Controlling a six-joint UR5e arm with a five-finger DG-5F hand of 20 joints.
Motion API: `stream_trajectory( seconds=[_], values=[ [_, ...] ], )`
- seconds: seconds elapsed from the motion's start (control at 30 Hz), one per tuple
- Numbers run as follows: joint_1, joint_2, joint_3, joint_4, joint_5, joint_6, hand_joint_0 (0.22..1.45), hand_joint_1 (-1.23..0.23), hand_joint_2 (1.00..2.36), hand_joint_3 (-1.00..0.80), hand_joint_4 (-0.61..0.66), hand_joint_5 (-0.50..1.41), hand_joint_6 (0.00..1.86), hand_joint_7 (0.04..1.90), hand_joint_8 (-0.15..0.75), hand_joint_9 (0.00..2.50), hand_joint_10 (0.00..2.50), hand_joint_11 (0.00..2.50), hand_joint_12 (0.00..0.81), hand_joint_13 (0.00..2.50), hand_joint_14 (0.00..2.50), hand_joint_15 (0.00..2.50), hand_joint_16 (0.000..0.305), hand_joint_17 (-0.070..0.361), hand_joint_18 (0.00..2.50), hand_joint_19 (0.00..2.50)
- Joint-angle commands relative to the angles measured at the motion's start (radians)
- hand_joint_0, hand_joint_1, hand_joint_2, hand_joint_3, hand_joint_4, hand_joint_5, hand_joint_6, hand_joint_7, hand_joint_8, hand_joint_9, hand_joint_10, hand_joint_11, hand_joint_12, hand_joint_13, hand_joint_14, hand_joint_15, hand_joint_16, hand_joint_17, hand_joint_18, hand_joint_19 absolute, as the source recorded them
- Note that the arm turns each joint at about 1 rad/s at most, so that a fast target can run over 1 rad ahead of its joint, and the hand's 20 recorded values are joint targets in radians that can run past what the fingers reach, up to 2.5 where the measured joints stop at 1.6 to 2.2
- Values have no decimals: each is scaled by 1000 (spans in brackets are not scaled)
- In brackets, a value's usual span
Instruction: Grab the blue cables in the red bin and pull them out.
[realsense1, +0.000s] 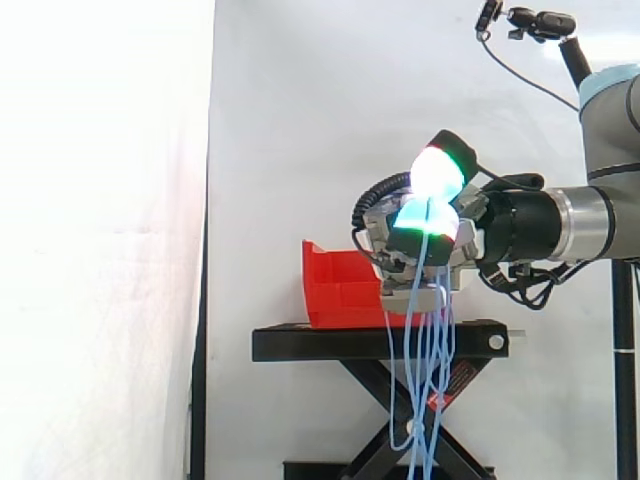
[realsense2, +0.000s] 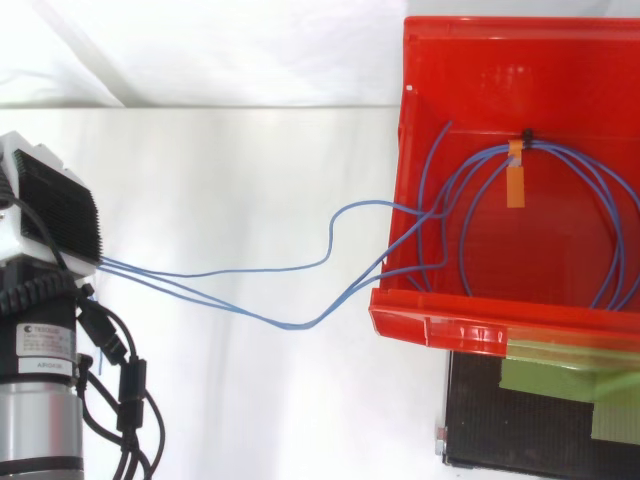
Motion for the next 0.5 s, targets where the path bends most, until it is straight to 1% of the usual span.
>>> stream_trajectory(
  seconds=[0.0,0.17,0.23,0.43,0.47],
  values=[
    [0,1,0,0,0,0,987,-967,1000,-990,197,1000,633,637,252,1646,33,1280,302,1632,1220,1086,39,88,1161,1226],
    [0,1,0,0,0,0,984,-969,1001,-979,188,999,638,635,249,1646,33,1249,307,1634,1241,1059,39,88,1163,1234],
    [0,1,0,0,0,0,985,-967,1000,-991,188,998,650,620,245,1642,33,1228,294,1631,1246,1055,40,90,1166,1235],
    [0,1,-1,0,0,0,983,-967,1001,-988,188,997,660,614,243,1645,32,1194,297,1628,1255,1056,40,91,1163,1227],
    [0,0,0,0,0,0,983,-967,1000,-982,188,997,660,614,244,1645,34,1193,288,1627,1253,1056,40,90,1162,1227]
  ],
)
